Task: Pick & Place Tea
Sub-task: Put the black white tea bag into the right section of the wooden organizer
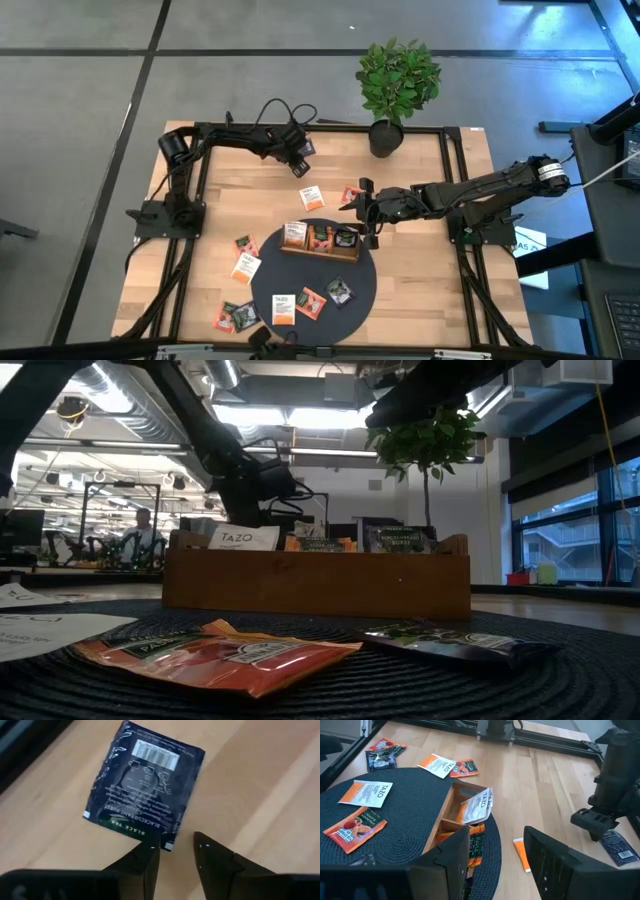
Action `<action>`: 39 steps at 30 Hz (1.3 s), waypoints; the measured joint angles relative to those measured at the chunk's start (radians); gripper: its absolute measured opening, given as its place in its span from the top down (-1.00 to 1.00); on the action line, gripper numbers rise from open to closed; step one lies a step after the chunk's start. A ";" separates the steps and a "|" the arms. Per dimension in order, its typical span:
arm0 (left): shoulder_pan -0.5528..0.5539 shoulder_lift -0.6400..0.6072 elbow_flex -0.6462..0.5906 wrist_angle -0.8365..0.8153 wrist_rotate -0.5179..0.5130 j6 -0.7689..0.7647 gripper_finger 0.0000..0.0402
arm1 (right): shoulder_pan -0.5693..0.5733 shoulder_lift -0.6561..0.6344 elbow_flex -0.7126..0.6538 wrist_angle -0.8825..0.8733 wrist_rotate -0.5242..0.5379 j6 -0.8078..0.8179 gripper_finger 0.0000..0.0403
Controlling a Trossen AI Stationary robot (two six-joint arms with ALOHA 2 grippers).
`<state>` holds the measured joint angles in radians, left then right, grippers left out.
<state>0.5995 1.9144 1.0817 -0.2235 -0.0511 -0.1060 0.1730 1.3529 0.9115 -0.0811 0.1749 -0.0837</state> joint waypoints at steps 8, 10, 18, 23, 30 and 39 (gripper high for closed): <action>0.005 -0.003 0.005 -0.110 0.006 -0.026 0.44 | 0.000 0.000 0.000 0.000 0.000 0.003 0.07; 0.002 -0.003 -0.001 -0.143 0.007 -0.031 0.44 | 0.000 0.000 0.000 -0.001 0.000 0.003 0.07; -0.060 -0.015 -0.005 -0.286 -0.019 -0.072 0.44 | 0.000 0.000 0.000 -0.041 -0.001 0.060 0.06; -0.131 -0.036 -0.007 -0.389 -0.035 -0.108 0.44 | 0.000 0.001 0.000 -0.106 -0.001 0.108 0.06; -0.248 -0.043 -0.007 -0.540 -0.094 -0.234 0.45 | 0.003 0.001 0.000 -0.119 -0.001 0.108 0.06; -0.452 -0.039 -0.014 -0.773 -0.151 -0.467 0.47 | 0.003 0.001 0.000 -0.119 -0.001 0.106 0.06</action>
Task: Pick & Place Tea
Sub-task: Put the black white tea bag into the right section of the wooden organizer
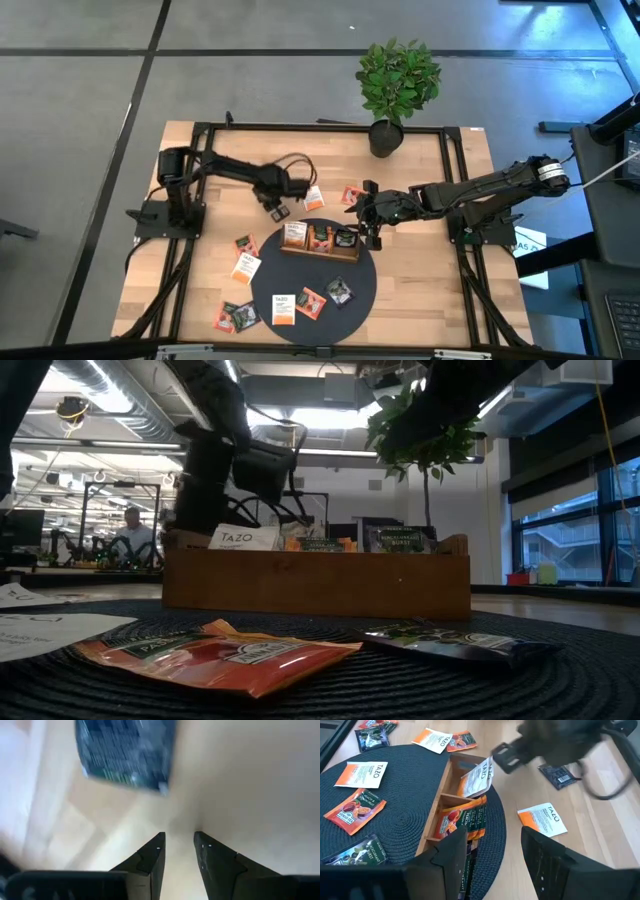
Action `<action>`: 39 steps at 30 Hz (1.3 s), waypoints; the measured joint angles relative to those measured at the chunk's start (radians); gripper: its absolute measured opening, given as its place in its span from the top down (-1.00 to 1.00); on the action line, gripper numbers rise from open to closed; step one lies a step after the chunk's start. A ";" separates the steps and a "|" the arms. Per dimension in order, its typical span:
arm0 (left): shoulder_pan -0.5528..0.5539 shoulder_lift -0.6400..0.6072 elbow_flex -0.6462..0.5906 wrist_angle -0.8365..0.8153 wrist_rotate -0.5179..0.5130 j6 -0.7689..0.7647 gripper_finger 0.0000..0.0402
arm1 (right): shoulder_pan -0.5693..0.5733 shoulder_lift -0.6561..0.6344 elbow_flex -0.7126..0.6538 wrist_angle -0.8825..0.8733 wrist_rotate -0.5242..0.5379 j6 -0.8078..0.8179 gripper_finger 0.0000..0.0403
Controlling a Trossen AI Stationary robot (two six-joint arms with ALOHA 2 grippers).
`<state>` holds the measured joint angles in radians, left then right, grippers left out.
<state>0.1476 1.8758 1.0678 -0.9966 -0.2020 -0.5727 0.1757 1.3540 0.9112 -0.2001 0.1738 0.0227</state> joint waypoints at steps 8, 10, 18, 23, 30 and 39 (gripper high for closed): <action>-0.153 -0.035 -0.011 -0.125 -0.025 -0.164 0.47 | 0.000 0.000 0.000 0.000 0.000 -0.004 0.06; -0.161 -0.092 -0.010 -0.149 -0.060 -0.201 0.47 | 0.000 0.000 0.000 0.001 0.000 -0.004 0.06; -0.039 -0.271 -0.005 0.011 -0.158 -0.051 0.46 | 0.000 0.000 0.000 0.016 0.000 0.000 0.06; 0.103 -0.306 -0.078 0.229 -0.081 0.106 0.48 | 0.000 0.000 0.000 0.015 -0.001 0.004 0.07; 0.250 -0.305 -0.278 0.570 0.027 0.152 0.48 | 0.000 0.000 0.000 -0.011 -0.002 0.023 0.07; 0.248 -0.317 -0.425 0.675 0.083 0.062 0.47 | -0.001 0.001 0.000 -0.007 -0.001 0.018 0.07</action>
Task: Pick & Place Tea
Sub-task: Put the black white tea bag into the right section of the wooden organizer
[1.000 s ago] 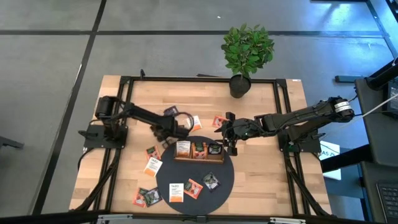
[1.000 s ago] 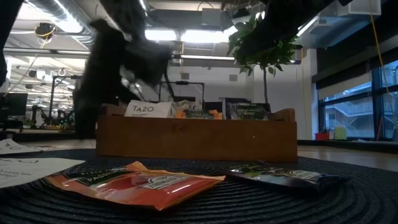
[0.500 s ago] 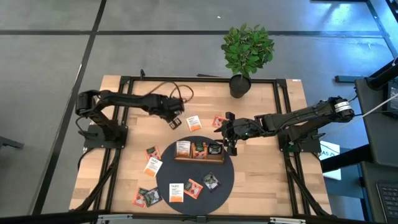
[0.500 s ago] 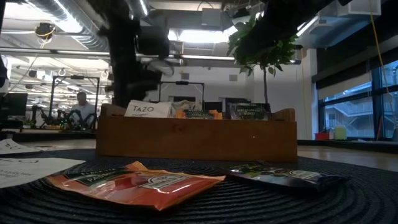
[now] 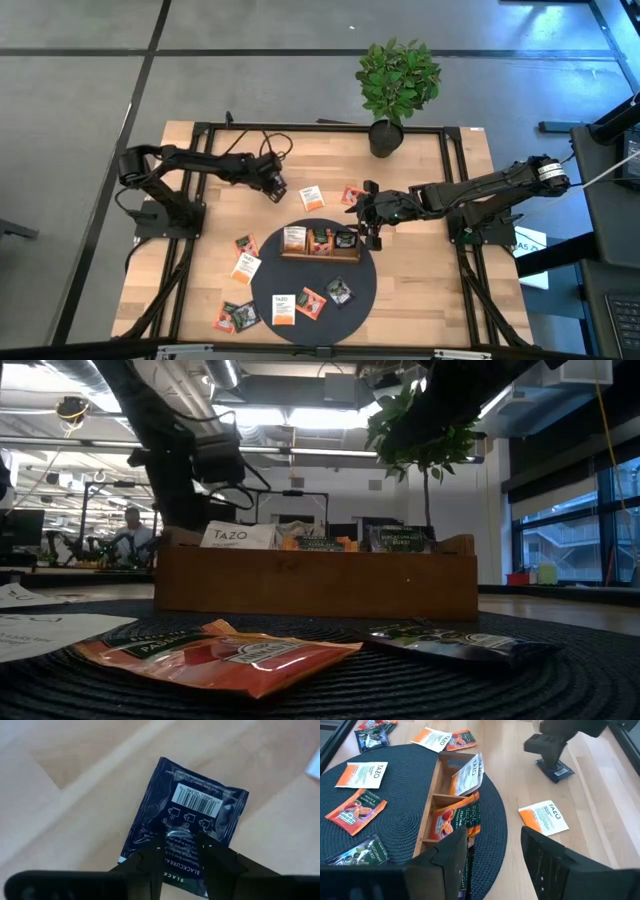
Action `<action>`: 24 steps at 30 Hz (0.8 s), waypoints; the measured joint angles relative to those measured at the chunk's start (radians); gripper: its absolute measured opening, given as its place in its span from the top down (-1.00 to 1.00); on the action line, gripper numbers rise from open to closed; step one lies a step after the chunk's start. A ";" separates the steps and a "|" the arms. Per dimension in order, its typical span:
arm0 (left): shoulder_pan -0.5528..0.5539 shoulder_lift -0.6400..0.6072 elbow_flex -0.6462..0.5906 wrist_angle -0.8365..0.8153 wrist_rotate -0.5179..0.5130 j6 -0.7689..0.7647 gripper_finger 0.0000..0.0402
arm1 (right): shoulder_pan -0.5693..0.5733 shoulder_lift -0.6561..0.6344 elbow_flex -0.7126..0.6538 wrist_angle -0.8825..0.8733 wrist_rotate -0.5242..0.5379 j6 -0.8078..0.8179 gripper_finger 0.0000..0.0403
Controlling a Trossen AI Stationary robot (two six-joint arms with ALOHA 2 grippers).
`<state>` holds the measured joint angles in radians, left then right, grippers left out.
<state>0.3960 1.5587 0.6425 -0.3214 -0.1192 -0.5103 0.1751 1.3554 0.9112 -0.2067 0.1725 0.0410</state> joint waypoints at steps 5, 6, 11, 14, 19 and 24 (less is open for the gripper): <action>-0.136 -0.005 -0.020 -0.036 -0.057 -0.113 0.46 | 0.000 0.027 0.000 0.005 0.002 0.000 0.07; -0.168 -0.005 -0.020 -0.046 -0.067 -0.138 0.46 | 0.000 0.034 0.000 0.005 0.002 -0.001 0.07; -0.314 -0.045 -0.028 -0.105 -0.070 -0.264 0.48 | 0.000 0.077 0.000 0.010 0.002 -0.023 0.07; -0.395 -0.089 -0.035 -0.195 -0.041 -0.356 0.47 | 0.000 0.091 0.000 0.020 0.002 -0.023 0.07; -0.519 -0.146 -0.041 -0.360 -0.060 -0.525 0.46 | 0.000 0.092 0.000 0.027 0.002 -0.025 0.07; -0.585 -0.163 -0.044 -0.367 -0.147 -0.569 0.48 | 0.000 0.092 0.000 0.053 0.002 -0.046 0.07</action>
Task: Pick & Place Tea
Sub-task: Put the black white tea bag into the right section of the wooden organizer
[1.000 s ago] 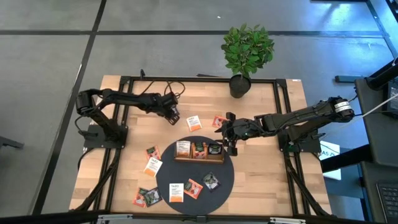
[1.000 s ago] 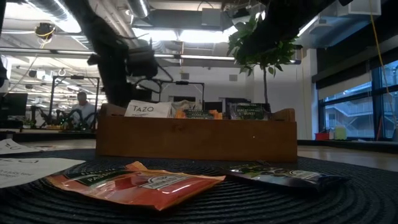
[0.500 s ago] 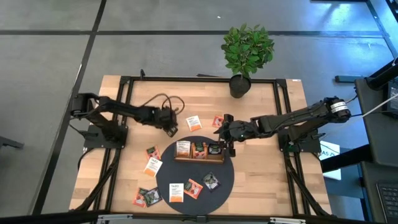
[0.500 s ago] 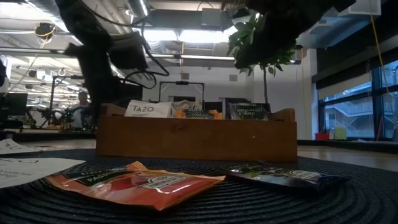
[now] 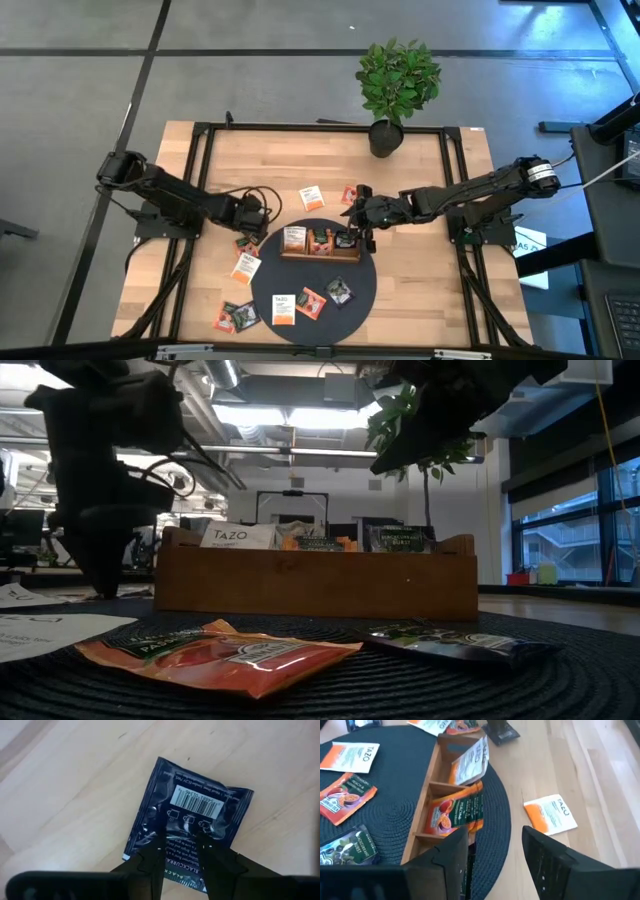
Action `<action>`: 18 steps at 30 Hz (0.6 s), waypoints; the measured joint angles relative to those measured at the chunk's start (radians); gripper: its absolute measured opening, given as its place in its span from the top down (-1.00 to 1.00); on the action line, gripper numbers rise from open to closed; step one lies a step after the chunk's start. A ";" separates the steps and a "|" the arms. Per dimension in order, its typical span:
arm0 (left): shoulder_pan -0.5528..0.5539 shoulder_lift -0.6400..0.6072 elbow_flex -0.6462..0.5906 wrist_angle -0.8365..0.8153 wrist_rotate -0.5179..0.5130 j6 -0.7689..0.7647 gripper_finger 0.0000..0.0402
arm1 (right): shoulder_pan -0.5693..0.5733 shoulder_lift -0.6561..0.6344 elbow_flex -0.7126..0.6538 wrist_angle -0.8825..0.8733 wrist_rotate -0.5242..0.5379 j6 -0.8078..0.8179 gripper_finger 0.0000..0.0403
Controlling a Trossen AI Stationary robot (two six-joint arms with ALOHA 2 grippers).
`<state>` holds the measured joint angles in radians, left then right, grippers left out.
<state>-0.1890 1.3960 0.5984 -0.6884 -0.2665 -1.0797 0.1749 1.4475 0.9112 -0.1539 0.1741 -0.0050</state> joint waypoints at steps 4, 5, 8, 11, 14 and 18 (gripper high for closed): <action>-0.002 -0.040 0.000 -0.009 -0.019 -0.003 0.47 | 0.000 0.000 0.000 0.028 0.000 -0.006 0.07; 0.001 -0.052 0.000 -0.010 -0.027 -0.002 0.47 | 0.000 0.000 0.000 0.029 0.000 -0.006 0.07; 0.012 -0.095 0.001 -0.034 -0.037 0.000 0.46 | 0.000 0.000 0.000 0.028 0.000 -0.005 0.07; 0.016 -0.128 0.001 -0.056 -0.018 0.008 0.46 | 0.000 0.000 0.000 0.027 0.000 -0.004 0.07; 0.015 -0.137 0.003 -0.073 -0.044 -0.006 0.48 | 0.000 0.000 0.000 0.024 0.000 -0.005 0.07; 0.016 -0.125 0.003 -0.085 -0.022 -0.033 0.48 | 0.000 0.000 0.000 0.024 0.000 -0.005 0.06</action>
<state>-0.1730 1.2709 0.6014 -0.7736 -0.2889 -1.1127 0.1751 1.4475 0.9112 -0.1303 0.1738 -0.0105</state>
